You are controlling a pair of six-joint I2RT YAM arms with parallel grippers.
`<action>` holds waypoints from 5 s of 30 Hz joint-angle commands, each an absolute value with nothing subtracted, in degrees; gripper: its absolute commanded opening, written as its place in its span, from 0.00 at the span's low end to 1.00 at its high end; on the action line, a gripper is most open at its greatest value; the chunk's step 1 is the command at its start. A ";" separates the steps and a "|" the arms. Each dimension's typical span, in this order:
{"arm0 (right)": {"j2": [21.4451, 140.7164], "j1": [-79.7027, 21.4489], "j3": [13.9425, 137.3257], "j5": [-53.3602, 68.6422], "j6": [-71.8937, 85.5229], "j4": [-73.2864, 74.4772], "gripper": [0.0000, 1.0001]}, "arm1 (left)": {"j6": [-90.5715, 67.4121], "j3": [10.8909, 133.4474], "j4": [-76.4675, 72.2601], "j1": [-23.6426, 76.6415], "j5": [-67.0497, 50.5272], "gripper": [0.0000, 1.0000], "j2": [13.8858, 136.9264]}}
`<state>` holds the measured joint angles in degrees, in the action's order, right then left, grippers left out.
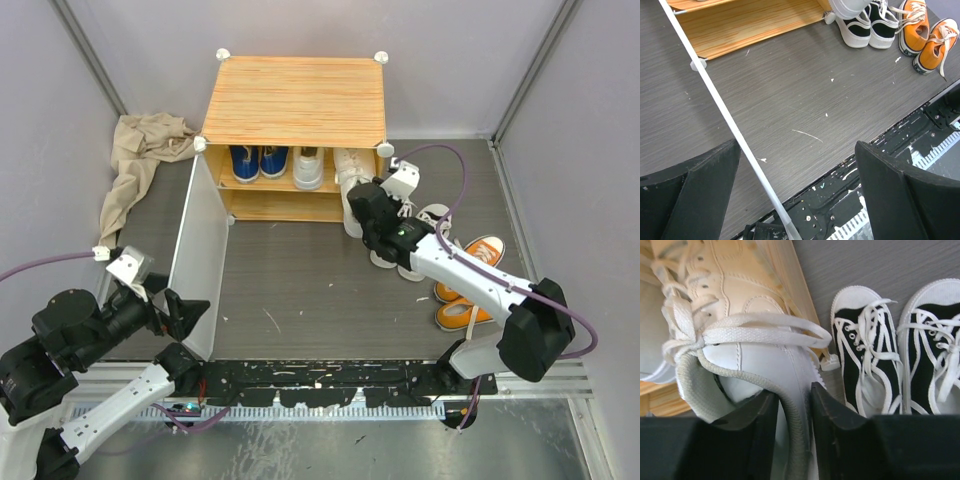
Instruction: Place and organize the shoes in the shoe cabinet
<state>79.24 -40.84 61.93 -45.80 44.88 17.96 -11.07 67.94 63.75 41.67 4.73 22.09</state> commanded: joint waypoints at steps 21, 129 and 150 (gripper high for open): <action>82.52 -38.55 69.87 -42.19 42.05 0.56 0.50 | -10.12 71.00 65.50 41.66 7.29 0.98 20.48; 79.49 -40.35 66.00 -33.51 14.63 1.49 0.69 | -9.33 67.05 63.55 41.58 9.06 0.98 22.06; 78.04 -40.33 54.93 -39.63 6.56 -31.26 0.01 | -9.11 66.14 63.13 41.64 9.38 0.98 22.02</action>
<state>81.25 -40.64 54.43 -35.75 7.64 -18.11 -9.78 66.04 66.24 41.67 8.78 21.87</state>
